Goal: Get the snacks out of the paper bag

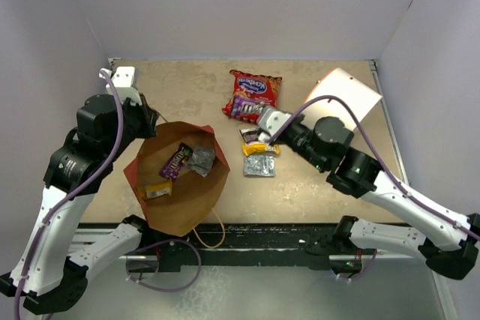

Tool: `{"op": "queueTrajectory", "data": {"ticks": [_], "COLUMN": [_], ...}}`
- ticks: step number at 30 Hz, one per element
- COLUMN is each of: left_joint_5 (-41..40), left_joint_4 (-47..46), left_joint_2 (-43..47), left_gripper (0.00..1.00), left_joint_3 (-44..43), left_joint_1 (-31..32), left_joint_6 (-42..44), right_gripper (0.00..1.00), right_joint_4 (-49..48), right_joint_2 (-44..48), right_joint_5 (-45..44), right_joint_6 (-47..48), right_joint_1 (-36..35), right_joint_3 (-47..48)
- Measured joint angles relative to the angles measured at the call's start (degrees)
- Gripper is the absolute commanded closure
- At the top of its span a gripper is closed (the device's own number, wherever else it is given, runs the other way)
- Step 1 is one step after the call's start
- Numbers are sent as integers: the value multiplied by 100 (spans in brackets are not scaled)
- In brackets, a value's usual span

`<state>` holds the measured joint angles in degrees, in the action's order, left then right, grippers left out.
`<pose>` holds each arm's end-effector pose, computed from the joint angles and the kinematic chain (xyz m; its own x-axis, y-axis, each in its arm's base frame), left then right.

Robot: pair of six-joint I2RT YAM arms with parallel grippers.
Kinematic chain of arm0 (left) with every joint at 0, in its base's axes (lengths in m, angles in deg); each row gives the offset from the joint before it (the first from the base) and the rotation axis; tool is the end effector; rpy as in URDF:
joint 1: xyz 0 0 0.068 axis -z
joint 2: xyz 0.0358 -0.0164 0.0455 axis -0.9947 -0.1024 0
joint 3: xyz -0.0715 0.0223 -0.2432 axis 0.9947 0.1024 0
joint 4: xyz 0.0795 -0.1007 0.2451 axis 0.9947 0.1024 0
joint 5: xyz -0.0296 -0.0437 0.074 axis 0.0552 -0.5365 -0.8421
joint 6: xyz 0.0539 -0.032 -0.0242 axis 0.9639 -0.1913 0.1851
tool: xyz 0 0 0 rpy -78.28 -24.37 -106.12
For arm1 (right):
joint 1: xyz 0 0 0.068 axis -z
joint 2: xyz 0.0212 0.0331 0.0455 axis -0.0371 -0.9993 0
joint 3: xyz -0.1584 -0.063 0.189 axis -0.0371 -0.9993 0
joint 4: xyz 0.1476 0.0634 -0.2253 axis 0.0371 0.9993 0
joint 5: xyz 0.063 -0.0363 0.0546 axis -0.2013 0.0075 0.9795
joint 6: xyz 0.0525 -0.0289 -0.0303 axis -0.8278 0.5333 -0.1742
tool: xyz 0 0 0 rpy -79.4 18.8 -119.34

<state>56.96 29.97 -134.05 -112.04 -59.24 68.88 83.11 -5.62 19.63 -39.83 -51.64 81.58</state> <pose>0.1656 -0.0636 0.4486 -0.3464 -0.1159 -0.9309 0.1332 0.9762 -0.1711 0.1785 0.1939 0.4130 0.4190 -0.4197 -0.8051 -0.4727 0.6563 -0.5881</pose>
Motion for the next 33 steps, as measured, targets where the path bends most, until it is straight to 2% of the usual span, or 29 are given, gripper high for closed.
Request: {"op": "queueTrajectory", "data": {"ticks": [5,9,16,23,27,33], "left_joint_5": [55,951,2496,3025,3064,2680], "left_joint_4": [-234,-424,-461,-413,-374,-304], "left_joint_2": [9,9,-275,-234,55,225], "left_gripper": [100,100,100,100,100,100], "left_joint_3": [-236,-162,361,793,935,953], "left_joint_1": [0,0,0,0,0,0], "left_joint_6": [831,1427,2070,2135,2000,1781], "right_gripper": [97,98,99,94,85,55], "right_joint_4": [68,151,595,1091,1167,1154], "right_joint_2": [-726,-1709,-3217,-4000,-4218,-4341], "right_joint_5": [496,1058,2013,2490,2752,2809], "right_joint_6": [262,579,1373,2188,2354,2253], "right_joint_1": [1034,1458,1821,1884,1884,1884], "right_joint_3": [-24,-55,15,258,437,435]}}
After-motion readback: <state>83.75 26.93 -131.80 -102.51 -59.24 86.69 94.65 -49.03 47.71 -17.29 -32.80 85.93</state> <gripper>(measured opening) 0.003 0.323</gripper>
